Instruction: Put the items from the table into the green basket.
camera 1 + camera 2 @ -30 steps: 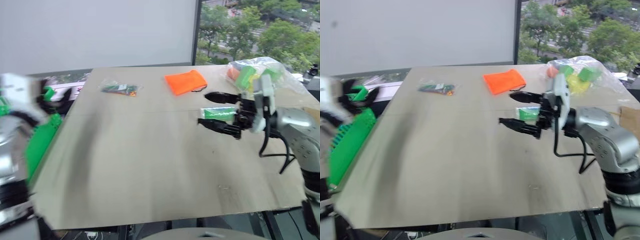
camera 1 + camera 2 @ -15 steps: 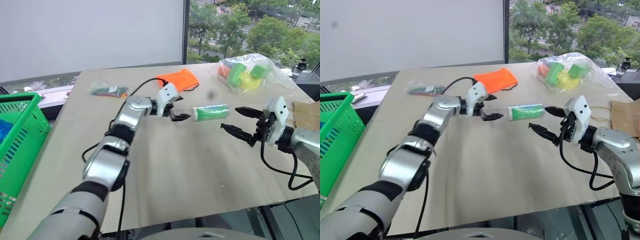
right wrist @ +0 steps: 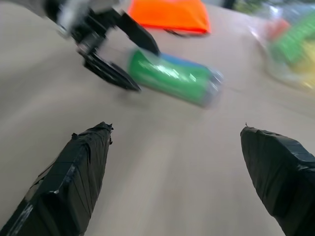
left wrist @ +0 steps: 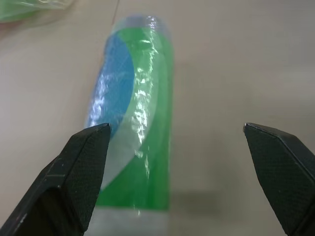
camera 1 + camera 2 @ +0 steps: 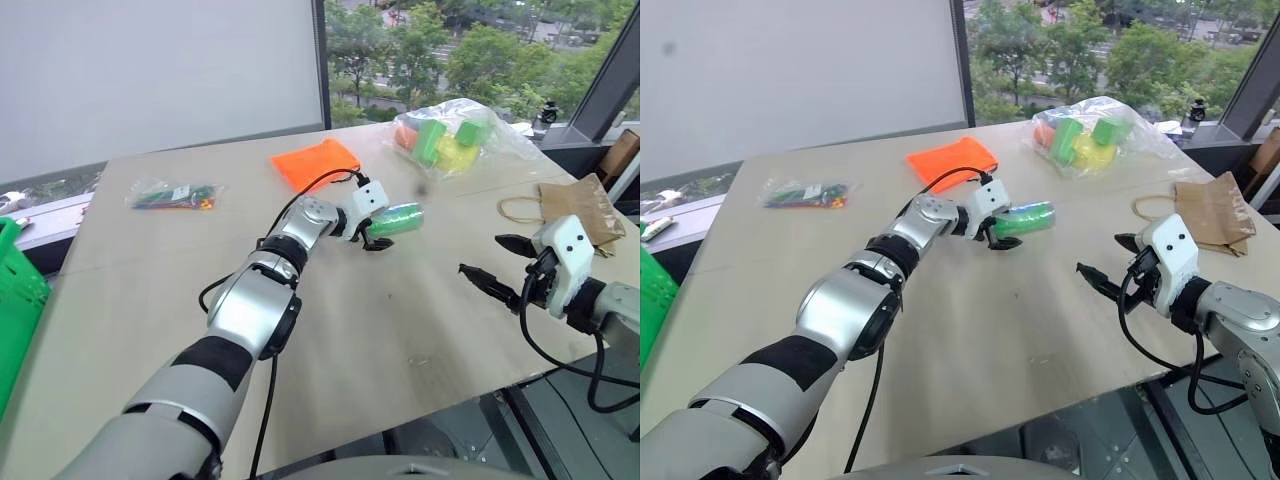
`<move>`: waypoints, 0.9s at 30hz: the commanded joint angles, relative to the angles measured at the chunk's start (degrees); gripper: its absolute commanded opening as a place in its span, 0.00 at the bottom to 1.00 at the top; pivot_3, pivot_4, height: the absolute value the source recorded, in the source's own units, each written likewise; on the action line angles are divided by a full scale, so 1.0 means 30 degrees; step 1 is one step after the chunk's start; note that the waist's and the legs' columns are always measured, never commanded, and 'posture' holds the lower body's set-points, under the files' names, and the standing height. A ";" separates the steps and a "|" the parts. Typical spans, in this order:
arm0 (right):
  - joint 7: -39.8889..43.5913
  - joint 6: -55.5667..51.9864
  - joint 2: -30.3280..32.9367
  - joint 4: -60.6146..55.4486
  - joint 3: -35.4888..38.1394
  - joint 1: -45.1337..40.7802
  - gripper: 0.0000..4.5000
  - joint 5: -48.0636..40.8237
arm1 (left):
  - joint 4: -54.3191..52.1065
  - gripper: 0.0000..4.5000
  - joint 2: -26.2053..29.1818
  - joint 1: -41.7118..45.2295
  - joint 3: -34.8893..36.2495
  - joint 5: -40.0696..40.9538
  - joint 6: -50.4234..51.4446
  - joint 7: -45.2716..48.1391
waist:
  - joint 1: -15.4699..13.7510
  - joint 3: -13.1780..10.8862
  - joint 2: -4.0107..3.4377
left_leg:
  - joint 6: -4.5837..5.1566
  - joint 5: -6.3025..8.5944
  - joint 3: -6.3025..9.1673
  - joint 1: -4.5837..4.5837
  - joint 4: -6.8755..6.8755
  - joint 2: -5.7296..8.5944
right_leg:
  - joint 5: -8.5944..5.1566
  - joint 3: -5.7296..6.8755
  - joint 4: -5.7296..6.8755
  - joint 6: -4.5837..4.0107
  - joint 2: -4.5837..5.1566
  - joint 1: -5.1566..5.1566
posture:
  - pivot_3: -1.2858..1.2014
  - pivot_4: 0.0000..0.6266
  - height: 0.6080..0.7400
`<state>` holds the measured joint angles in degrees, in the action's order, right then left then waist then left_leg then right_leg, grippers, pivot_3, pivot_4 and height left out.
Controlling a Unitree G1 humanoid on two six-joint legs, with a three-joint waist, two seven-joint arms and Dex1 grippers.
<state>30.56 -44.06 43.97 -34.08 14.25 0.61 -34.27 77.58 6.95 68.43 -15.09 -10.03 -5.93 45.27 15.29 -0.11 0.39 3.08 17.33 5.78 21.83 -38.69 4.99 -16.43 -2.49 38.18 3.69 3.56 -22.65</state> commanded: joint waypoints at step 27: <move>-0.0767 -0.0822 -0.0493 -0.0952 0.0056 -0.1878 1.00 0.0025 | 0.0430 0.57 0.0529 -0.0690 -0.0476 -0.3825 0.3029 -0.2181 | 0.1045 0.0200 -0.0186 | 0.0026 0.0018 0.0019 -0.0357 0.0085 -0.0004 | -0.0008 0.0007 -0.0052 0.0013 -0.0008 0.0348 | 0.36 0.00 1.00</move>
<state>28.21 -47.88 42.54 -35.05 13.75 -4.77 -34.33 76.41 7.36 68.33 -15.34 -19.22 1.40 39.37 18.42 0.49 -0.17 3.16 17.39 5.84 20.76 -38.44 4.98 -16.46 -2.47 38.03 3.73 3.53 -21.61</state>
